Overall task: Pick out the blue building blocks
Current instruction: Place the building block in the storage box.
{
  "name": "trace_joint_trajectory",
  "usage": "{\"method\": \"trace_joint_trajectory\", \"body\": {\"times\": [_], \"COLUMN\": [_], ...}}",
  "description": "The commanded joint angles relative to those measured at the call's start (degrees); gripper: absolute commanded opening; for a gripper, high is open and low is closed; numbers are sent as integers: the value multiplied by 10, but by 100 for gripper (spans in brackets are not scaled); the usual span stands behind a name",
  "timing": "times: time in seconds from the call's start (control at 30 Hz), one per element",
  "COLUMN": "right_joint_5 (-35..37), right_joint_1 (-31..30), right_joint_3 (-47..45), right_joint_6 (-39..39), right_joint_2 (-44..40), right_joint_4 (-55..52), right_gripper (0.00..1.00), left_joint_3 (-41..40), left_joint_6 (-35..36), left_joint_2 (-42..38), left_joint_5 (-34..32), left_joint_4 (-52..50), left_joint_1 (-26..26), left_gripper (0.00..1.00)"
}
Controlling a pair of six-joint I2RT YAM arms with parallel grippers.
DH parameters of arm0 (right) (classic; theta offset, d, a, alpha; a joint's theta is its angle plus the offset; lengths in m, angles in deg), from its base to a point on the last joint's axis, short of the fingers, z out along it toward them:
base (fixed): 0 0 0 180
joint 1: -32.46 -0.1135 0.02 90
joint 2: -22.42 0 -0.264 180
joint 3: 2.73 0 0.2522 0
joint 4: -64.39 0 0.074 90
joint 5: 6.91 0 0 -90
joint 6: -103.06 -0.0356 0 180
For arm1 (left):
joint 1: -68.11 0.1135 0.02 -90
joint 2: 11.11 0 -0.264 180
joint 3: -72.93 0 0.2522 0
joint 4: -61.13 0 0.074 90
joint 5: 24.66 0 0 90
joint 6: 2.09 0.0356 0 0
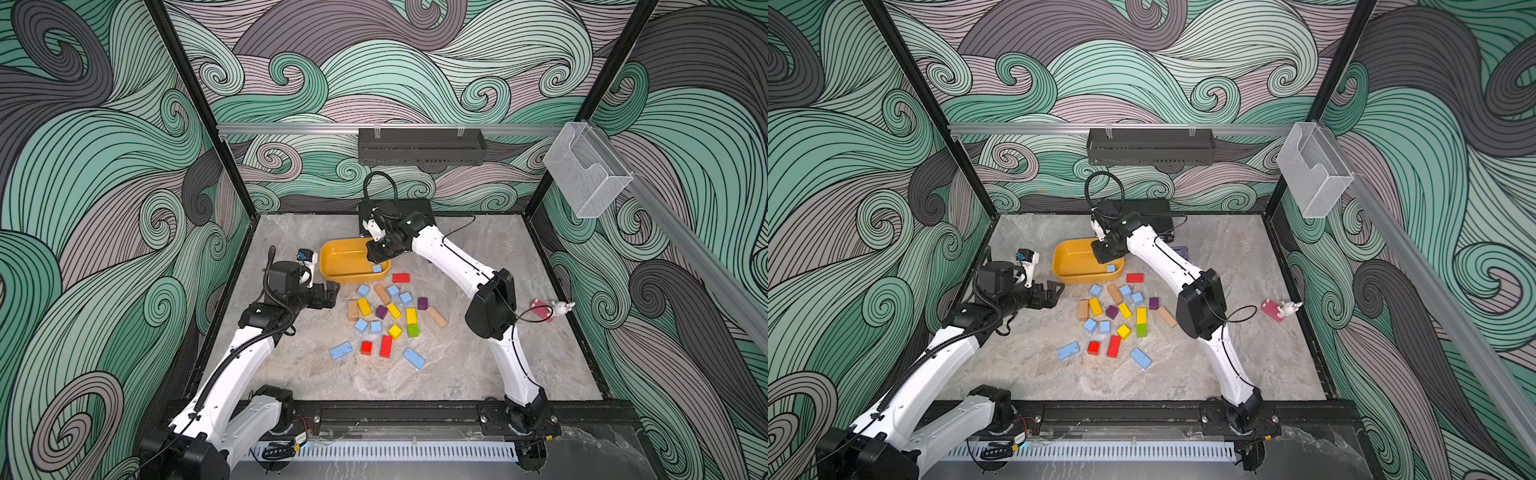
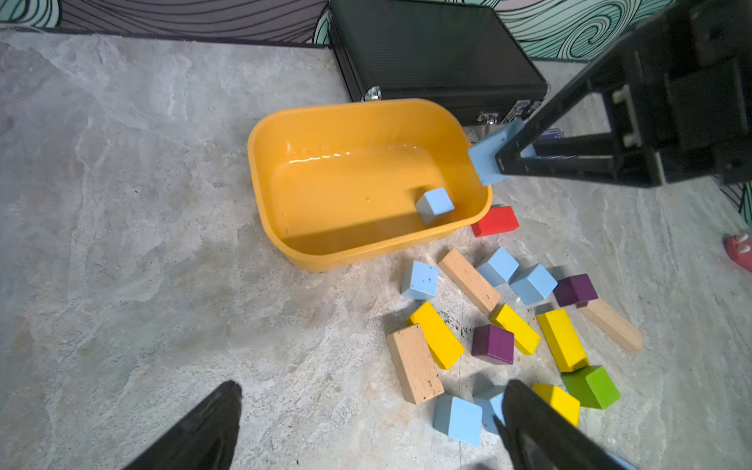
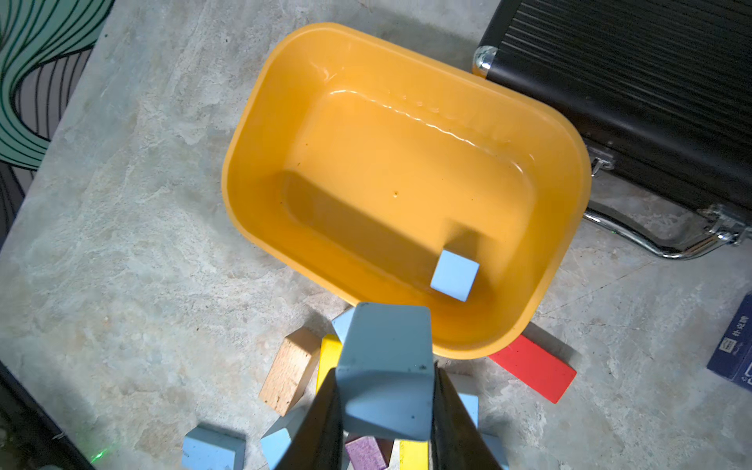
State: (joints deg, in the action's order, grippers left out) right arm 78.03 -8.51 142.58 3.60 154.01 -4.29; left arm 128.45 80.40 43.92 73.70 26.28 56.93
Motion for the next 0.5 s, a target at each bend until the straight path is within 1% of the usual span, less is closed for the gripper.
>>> {"method": "trace_joint_trajectory", "body": {"times": [0.0, 0.27, 0.47], "right_joint_5": [46, 86, 76], "right_joint_1": [-1, 2, 12], "right_joint_3": [21, 66, 104], "right_joint_6": [18, 23, 16], "right_joint_2": [22, 76, 116], "right_joint_4": [-13, -14, -12], "right_gripper": [0, 0, 0], "left_joint_3": [-1, 1, 10], "left_joint_6": [8, 14, 17], "left_joint_2": [6, 15, 28], "left_joint_5": [1, 2, 0], "left_joint_4": [26, 22, 19], "left_joint_1": [5, 6, 5], "left_gripper": [99, 99, 99]}}
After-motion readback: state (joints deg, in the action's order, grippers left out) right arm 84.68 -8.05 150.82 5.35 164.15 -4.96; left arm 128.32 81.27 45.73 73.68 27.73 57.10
